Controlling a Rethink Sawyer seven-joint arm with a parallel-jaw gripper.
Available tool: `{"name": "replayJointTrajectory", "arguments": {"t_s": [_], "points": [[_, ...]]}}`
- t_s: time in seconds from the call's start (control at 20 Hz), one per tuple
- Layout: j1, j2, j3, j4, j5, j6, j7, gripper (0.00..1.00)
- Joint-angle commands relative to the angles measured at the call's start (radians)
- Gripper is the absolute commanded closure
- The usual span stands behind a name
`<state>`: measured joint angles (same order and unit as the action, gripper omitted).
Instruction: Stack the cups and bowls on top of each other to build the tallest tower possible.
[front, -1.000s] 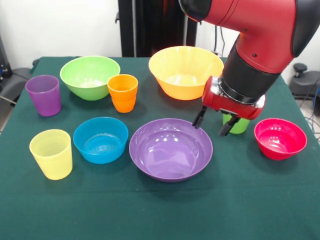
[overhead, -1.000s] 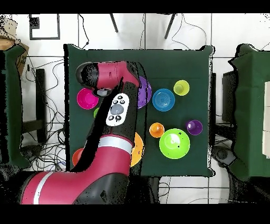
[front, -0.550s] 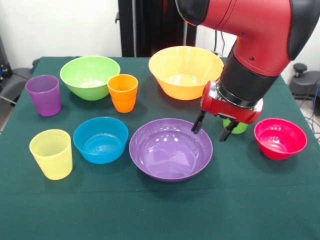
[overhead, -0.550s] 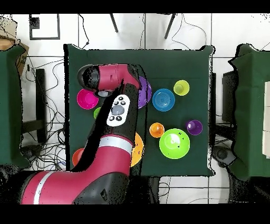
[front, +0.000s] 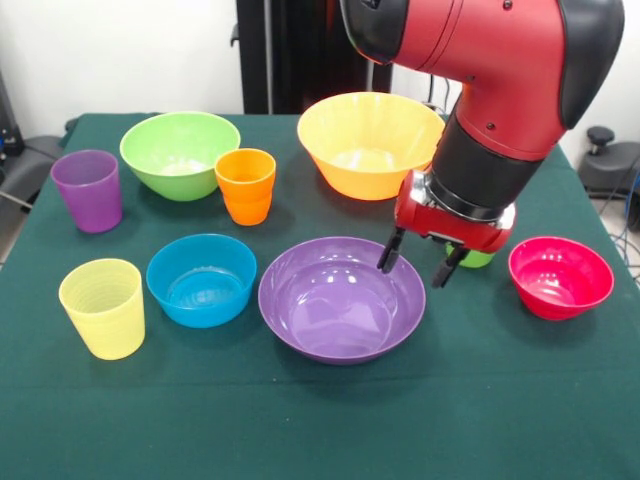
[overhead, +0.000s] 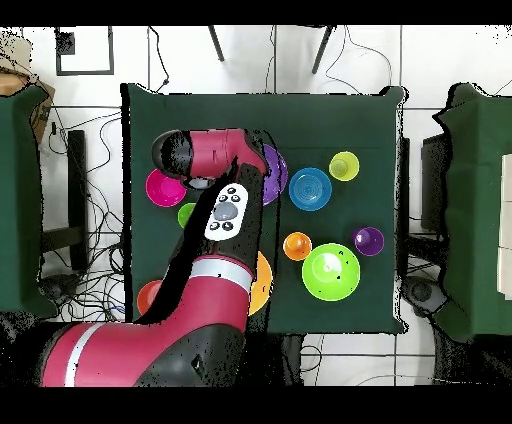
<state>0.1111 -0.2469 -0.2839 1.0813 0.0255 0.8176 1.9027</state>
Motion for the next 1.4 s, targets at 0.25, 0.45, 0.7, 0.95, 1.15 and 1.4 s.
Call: {"name": "replayJointTrajectory", "arguments": {"t_s": [0.25,0.45,0.7,0.95,1.15,1.4], "points": [[-0.007,0.016,0.114,0.078,0.022,-0.054,0.121,0.00],[0.000,0.016,0.105,0.081,0.017,-0.050,0.125,0.00],[0.006,0.018,0.101,0.084,0.023,-0.046,0.143,0.00],[0.005,0.030,0.111,0.082,0.033,-0.072,0.153,0.00],[0.014,0.039,0.113,0.081,0.042,-0.087,0.170,0.00],[0.046,0.060,0.073,0.053,0.040,-0.059,0.198,0.00]]}}
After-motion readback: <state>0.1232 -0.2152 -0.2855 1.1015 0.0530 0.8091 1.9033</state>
